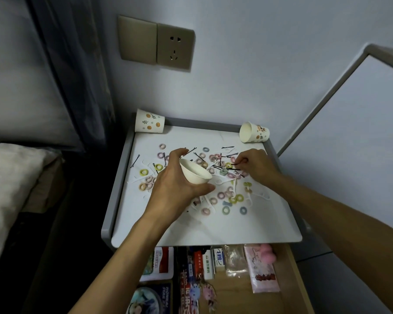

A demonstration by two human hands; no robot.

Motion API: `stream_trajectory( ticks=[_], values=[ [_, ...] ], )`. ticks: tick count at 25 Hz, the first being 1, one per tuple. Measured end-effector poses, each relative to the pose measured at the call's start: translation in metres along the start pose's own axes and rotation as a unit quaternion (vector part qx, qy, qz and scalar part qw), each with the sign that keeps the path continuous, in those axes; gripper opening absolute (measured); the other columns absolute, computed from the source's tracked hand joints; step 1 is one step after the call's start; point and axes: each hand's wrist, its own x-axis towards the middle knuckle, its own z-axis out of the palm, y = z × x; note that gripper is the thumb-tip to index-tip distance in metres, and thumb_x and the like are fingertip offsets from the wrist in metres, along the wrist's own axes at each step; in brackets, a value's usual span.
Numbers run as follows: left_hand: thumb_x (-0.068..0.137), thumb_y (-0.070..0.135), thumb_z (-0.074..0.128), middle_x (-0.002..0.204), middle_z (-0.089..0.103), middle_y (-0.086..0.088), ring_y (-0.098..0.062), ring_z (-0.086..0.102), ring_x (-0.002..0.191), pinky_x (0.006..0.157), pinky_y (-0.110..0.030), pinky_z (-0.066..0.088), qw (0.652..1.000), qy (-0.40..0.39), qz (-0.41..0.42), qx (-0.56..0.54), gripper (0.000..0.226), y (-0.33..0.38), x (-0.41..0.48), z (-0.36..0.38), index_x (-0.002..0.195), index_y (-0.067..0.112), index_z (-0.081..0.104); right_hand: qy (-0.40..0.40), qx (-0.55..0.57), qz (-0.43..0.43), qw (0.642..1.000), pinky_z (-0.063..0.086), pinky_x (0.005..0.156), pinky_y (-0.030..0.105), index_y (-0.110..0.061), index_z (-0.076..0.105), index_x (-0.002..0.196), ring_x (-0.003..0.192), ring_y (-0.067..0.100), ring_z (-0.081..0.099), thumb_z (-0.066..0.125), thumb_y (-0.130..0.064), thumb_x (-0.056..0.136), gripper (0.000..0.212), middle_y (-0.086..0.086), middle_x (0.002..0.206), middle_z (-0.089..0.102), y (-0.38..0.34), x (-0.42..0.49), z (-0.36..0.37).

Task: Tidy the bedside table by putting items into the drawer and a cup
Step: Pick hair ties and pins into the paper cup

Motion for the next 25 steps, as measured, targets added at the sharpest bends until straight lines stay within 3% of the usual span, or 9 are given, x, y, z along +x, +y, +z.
stream_trajectory(
  ticks=[2, 4, 8, 12, 15, 19, 23, 25],
  values=[
    [0.060, 0.036, 0.090, 0.114, 0.056, 0.008, -0.016, 0.058, 0.097, 0.068, -0.023, 0.047, 1.000, -0.003, 0.003, 0.002, 0.091, 0.000, 0.000, 0.000, 0.135, 0.038, 0.038, -0.001, -0.010, -0.008, 1.000, 0.050, 0.070, 0.020, -0.007, 0.076, 0.089, 0.075, 0.018, 0.066, 0.075, -0.006, 0.081, 0.008, 0.007, 0.086, 0.072, 0.004, 0.000, 0.006],
    [0.061, 0.036, 0.090, 0.114, 0.055, 0.009, -0.016, 0.057, 0.098, 0.066, -0.019, 0.044, 1.000, -0.001, 0.000, 0.004, 0.091, -0.001, 0.000, -0.002, 0.136, 0.038, 0.038, -0.003, -0.017, -0.013, 1.000, 0.046, 0.068, 0.019, -0.008, 0.076, 0.089, 0.075, 0.015, 0.063, 0.076, -0.008, 0.081, 0.008, 0.004, 0.085, 0.071, 0.006, 0.001, 0.010],
    [0.060, 0.036, 0.090, 0.115, 0.057, 0.008, -0.017, 0.057, 0.098, 0.070, -0.025, 0.048, 1.000, -0.004, -0.004, -0.007, 0.092, -0.002, 0.000, -0.003, 0.136, 0.039, 0.038, -0.010, -0.018, -0.006, 1.000, 0.042, 0.063, 0.017, -0.010, 0.075, 0.085, 0.073, 0.015, 0.062, 0.075, -0.005, 0.080, 0.007, 0.001, 0.080, 0.067, 0.010, 0.002, 0.015],
    [0.061, 0.035, 0.090, 0.115, 0.056, 0.009, -0.014, 0.056, 0.097, 0.064, -0.013, 0.041, 1.000, -0.009, -0.002, -0.004, 0.092, -0.001, -0.001, -0.003, 0.136, 0.039, 0.038, -0.013, -0.052, -0.002, 0.999, 0.043, 0.068, 0.025, -0.010, 0.073, 0.086, 0.075, 0.016, 0.059, 0.074, -0.008, 0.081, 0.005, 0.000, 0.081, 0.064, 0.010, 0.005, 0.018],
    [0.061, 0.033, 0.090, 0.113, 0.055, 0.008, -0.013, 0.056, 0.093, 0.064, -0.018, 0.045, 1.000, -0.012, 0.005, -0.008, 0.091, 0.000, -0.001, -0.002, 0.136, 0.037, 0.038, -0.019, -0.133, -0.015, 0.991, 0.047, 0.073, 0.031, -0.007, 0.072, 0.089, 0.083, 0.022, 0.060, 0.069, -0.012, 0.086, 0.006, 0.005, 0.088, 0.064, 0.009, 0.006, 0.021],
    [0.062, 0.034, 0.090, 0.111, 0.054, 0.007, -0.014, 0.057, 0.092, 0.068, -0.022, 0.049, 1.000, -0.014, 0.008, -0.002, 0.090, 0.002, -0.004, -0.003, 0.136, 0.037, 0.038, -0.048, -0.290, -0.088, 0.952, 0.046, 0.080, 0.036, -0.003, 0.058, 0.105, 0.095, 0.029, 0.057, 0.061, -0.003, 0.088, 0.017, 0.016, 0.104, 0.059, 0.012, -0.001, 0.033],
    [0.063, 0.035, 0.089, 0.113, 0.054, 0.007, -0.016, 0.056, 0.097, 0.067, -0.020, 0.046, 1.000, -0.011, 0.010, -0.005, 0.090, 0.002, -0.002, -0.004, 0.136, 0.037, 0.037, -0.043, -0.223, -0.101, 0.969, 0.042, 0.068, 0.033, -0.009, 0.050, 0.103, 0.085, 0.027, 0.057, 0.054, -0.007, 0.093, 0.011, 0.013, 0.098, 0.062, 0.015, -0.009, 0.021],
    [0.062, 0.036, 0.089, 0.112, 0.054, 0.007, -0.017, 0.055, 0.098, 0.066, -0.020, 0.044, 1.000, -0.011, 0.010, -0.004, 0.090, 0.002, -0.002, -0.004, 0.136, 0.038, 0.037, -0.034, -0.203, -0.088, 0.975, 0.041, 0.066, 0.033, -0.011, 0.054, 0.106, 0.084, 0.026, 0.058, 0.051, -0.008, 0.095, 0.012, 0.011, 0.097, 0.065, 0.017, -0.009, 0.009]
  ],
)
